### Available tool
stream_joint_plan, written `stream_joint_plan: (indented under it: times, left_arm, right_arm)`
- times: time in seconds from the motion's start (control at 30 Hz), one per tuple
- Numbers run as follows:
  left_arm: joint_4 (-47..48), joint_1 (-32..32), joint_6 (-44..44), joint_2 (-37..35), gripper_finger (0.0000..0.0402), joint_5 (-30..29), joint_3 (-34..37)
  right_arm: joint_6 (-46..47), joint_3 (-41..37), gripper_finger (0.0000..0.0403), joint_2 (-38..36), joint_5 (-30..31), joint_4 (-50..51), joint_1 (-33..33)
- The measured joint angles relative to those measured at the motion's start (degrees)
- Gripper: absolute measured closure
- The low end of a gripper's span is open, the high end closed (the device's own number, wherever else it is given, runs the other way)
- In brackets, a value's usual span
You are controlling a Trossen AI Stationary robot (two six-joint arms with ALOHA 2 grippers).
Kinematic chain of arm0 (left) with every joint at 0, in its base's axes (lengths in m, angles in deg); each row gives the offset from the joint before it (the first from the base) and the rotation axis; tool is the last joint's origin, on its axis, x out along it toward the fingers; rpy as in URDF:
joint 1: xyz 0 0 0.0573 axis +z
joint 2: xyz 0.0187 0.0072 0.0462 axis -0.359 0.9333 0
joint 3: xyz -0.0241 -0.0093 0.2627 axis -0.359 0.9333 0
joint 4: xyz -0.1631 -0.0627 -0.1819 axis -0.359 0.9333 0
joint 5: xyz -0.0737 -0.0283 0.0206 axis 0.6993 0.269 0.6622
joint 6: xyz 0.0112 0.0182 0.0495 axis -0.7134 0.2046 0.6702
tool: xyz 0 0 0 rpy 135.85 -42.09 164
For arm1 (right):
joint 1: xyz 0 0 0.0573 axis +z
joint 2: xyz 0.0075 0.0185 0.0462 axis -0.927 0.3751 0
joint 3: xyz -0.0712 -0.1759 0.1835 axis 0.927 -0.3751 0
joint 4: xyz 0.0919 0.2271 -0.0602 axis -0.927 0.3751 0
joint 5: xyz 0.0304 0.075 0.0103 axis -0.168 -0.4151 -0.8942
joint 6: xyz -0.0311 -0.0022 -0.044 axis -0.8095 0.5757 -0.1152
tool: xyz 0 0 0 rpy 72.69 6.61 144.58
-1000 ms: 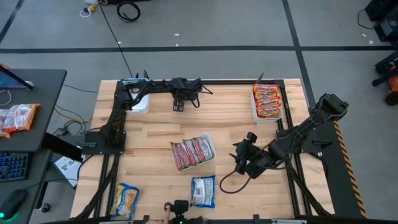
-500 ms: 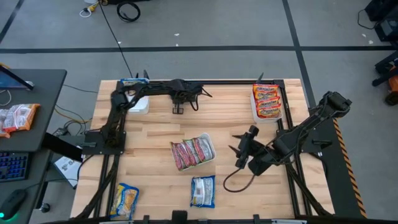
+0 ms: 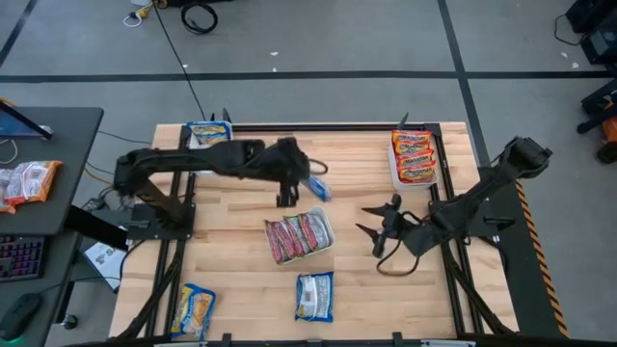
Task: Sort Maruchan noodles
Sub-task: Put the blue noodle pack into the top left white bin
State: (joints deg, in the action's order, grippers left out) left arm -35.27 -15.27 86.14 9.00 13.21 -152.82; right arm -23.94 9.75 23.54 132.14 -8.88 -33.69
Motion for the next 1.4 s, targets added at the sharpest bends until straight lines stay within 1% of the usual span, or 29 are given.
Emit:
stream_joint_plan:
  times: [0.1,0.17,0.2,0.23,0.33,0.37,0.43,0.5,0.57,0.7,0.87,0.97,1.07,1.17,1.27,1.4]
  left_arm:
    - [-4.7,-3.2,-2.3,-1.4,0.0391,2.3,0.0]
    - [-6.8,-4.4,-4.2,-1.3,0.0391,3.4,0.0]
    - [-6.9,-4.8,-4.9,-1.0,0.0391,3.5,0.0]
    - [-7.9,-5.2,-5.9,-0.5,0.0392,3.6,0.0]
    - [-8.1,-5.4,-8.8,1.3,0.0392,2.8,0.0]
    - [-8.0,-5.2,-9.7,1.7,0.0392,2.0,0.0]
    - [-8.4,-4.6,-10.5,2.4,0.0392,0.0,0.0]
    - [-8.9,-3.8,-11.3,2.4,0.0392,-0.7,0.0]
    - [-10.2,-3.2,-11.5,2.4,0.0392,-0.9,0.0]
    - [-11.5,-2.5,-11.5,2.0,0.0392,0.0,0.0]
    - [-11.8,-1.8,-10.4,1.9,0.0392,4.3,0.0]
    - [-12.2,-1.8,-8.6,1.9,0.0391,5.8,0.0]
    - [-11.9,-2.6,-5.8,1.6,0.039,6.0,0.0]
    - [-11.2,-3.8,-2.8,1.1,0.039,6.7,0.0]
    - [-9.6,-5.4,0.3,0.8,0.039,8.7,0.0]
    - [-8.2,-7.0,2.0,0.5,0.0389,8.9,0.0]
  right_arm:
    - [-10.1,-4.0,0.0153,2.8,-3.0,-17.2,-2.4]
    - [-18.4,-4.1,0.0136,5.2,-5.6,-24.7,-3.9]
    - [-22.9,-3.3,0.0126,6.3,-5.8,-26.2,-4.3]
    - [-27.4,-1.8,0.0117,7.3,-4.9,-26.6,-4.5]
    - [-40.8,4.4,0.0098,10.2,2.8,-26.5,-4.3]
    - [-44.8,6.5,0.0094,11.1,4.1,-26.5,-4.3]
    - [-48.9,10.2,0.0092,12.7,4.0,-26.4,-4.8]
    - [-49.5,13.0,0.0092,14.0,2.1,-26.5,-6.2]
    - [-48.3,14.9,0.0094,15.5,1.7,-26.5,-7.9]
    - [-47.1,16.3,0.0098,18.1,4.3,-26.2,-10.9]
    - [-46.9,16.8,0.01,20.3,11.3,-26.5,-14.8]
    - [-46.8,16.8,0.0108,20.4,12.4,-26.5,-16.8]
    - [-46.5,16.8,0.013,20.1,9.5,-26.4,-18.1]
    - [-46.5,16.8,0.0163,19.8,5.5,-26.4,-18.7]
    - [-46.4,16.8,0.0203,19.7,1.4,-25.6,-18.8]
    - [-46.0,16.8,0.0265,19.7,-5.2,-25.0,-18.8]
